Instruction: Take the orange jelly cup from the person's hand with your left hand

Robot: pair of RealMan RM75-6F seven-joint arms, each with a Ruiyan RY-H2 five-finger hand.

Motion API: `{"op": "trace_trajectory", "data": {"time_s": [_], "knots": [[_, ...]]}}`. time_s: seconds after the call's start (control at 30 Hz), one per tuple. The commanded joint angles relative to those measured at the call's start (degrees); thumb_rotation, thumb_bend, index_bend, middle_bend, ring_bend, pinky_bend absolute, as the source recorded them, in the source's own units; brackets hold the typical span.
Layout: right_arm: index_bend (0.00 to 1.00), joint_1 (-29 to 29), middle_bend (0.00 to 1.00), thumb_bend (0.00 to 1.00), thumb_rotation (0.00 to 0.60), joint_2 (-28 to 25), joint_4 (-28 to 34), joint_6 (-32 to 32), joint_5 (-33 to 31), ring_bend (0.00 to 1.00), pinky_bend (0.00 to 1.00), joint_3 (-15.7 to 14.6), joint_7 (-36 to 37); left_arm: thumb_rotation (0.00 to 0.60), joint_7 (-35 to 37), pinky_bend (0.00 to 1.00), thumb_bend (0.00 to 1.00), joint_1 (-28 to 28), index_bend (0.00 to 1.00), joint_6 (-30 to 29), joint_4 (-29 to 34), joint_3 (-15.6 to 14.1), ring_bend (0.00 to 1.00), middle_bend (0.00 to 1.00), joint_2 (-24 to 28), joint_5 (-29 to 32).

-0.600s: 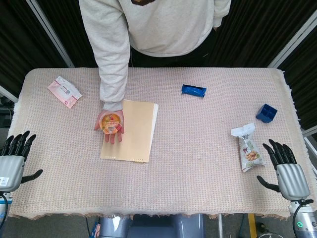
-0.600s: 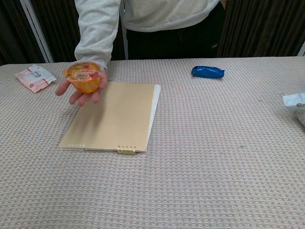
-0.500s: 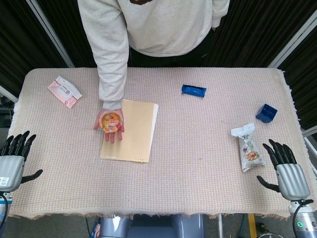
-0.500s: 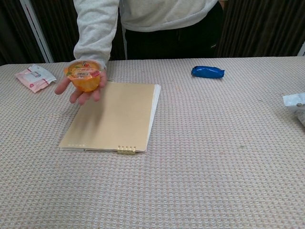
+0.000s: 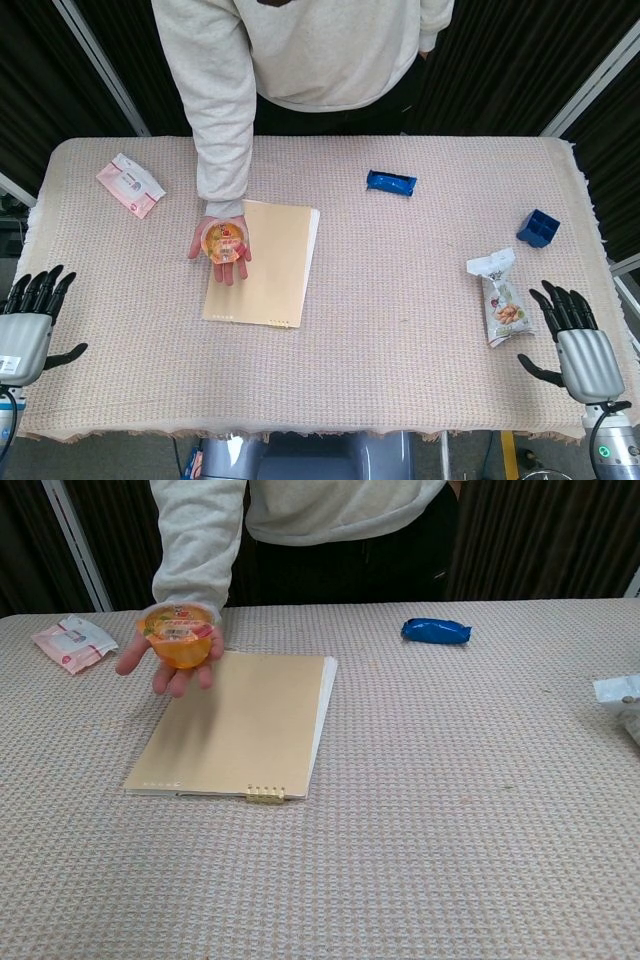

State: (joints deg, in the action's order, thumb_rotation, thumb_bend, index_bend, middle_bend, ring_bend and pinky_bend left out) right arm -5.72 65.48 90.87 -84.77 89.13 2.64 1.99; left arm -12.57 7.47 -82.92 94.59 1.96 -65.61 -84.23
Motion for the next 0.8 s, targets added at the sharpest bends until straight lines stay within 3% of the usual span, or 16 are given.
{"op": "trace_trajectory", "data": {"time_s": [0.03,0.27,0.4,0.57,0.7,0.8], "knots": [[0.08,0.0,0.00,0.12,0.600,0.0,0.1,0.2,-0.1,0.00,0.00,0.0,-0.1,0.600,-0.2,0.00,0.01,0.7,0.00,1.1,0.8,0.4,0.00,0.00,0.3,0.7],[0.09,-0.3,0.00,0.12,0.600,-0.2,0.1,0.8,-0.2,0.00,0.00,-0.1,0.0,0.600,-3.9,0.00,0.08,5.7,0.00,6.9,8.2,4.6,0.00,0.00,3.9,4.8],[0.08,-0.4,0.00,0.12,0.600,-0.4,0.4,1.4,-0.3,0.00,0.00,-0.3,0.4,0.600,-9.5,0.00,0.09,11.9,0.00,14.8,15.3,9.0,0.00,0.00,7.3,12.1],[0.09,-0.5,0.00,0.12,0.600,-0.6,0.5,1.5,-0.1,0.00,0.00,-0.5,0.5,0.600,-23.1,0.06,0.15,22.4,0.04,22.8,19.9,14.4,0.00,0.00,9.1,24.9],[0.09,-0.3,0.00,0.12,0.600,-0.9,0.8,1.6,-0.5,0.00,0.00,-0.5,1.2,0.600,-33.1,0.07,0.15,30.2,0.07,25.6,20.8,16.0,0.00,0.00,7.3,36.5],[0.09,-0.3,0.00,0.12,0.600,-1.1,0.7,1.6,-0.5,0.00,0.00,-0.5,1.7,0.600,-40.7,0.06,0.16,37.4,0.07,26.1,20.7,16.6,0.00,0.00,4.7,48.8]]}}
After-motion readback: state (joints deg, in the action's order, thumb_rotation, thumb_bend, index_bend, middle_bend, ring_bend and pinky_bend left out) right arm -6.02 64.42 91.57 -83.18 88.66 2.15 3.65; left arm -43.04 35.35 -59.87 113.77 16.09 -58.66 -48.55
